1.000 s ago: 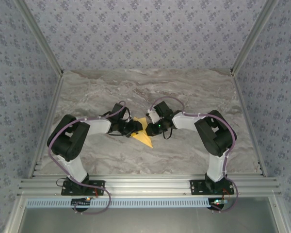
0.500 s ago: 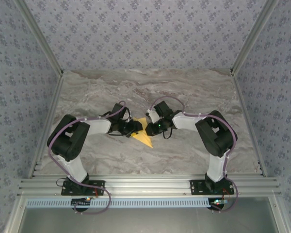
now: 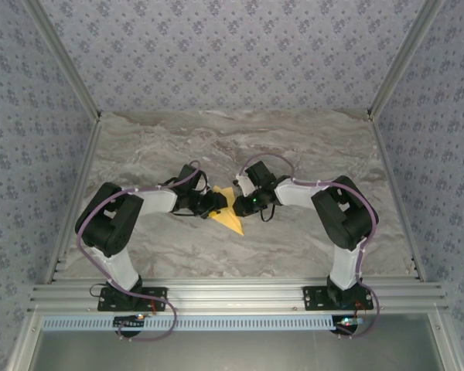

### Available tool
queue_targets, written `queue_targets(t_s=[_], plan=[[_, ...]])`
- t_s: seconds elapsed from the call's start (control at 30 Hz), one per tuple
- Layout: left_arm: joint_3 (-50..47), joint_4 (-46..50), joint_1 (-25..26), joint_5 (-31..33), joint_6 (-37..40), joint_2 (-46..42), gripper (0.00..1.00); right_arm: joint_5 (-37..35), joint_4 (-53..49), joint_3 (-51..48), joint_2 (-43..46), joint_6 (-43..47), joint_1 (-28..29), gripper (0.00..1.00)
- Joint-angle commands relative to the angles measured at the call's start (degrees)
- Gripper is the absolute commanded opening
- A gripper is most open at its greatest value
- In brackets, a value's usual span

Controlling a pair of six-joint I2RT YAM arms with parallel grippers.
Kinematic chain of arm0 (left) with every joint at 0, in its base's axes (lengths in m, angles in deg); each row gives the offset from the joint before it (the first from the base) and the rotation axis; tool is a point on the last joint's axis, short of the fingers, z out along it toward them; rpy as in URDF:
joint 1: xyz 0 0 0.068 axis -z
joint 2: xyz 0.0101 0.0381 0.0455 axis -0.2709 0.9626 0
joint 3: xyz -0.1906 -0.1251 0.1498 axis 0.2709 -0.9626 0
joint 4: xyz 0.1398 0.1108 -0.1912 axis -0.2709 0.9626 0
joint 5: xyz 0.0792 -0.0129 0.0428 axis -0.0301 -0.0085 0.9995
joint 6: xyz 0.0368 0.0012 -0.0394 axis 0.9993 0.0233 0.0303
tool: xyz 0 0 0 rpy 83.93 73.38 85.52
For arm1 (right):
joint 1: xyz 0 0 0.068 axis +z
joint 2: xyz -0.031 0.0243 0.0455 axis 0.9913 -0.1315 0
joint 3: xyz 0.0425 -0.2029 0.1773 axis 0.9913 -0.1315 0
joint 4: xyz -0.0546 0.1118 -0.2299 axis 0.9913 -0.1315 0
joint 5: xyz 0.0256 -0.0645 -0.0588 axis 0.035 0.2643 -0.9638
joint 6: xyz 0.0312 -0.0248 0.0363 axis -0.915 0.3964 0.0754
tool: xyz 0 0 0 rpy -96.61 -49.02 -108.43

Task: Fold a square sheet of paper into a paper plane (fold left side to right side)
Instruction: Fourth fold the wing at the center of the table.

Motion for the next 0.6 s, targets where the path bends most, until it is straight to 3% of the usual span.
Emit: queue_targets(t_s=[0.0,0.57], plan=[[0.6,2.0,0.3,0.9,1.2,1.4,0.43,-1.2,-2.4,1.4,-0.2,1.0,0.2,0.11],[1.5,4.6,-1.0,0.5,2.6,-3.3,0.43,-5.0,-9.9,3.2,-5.1,3.9,2.3,0.10]])
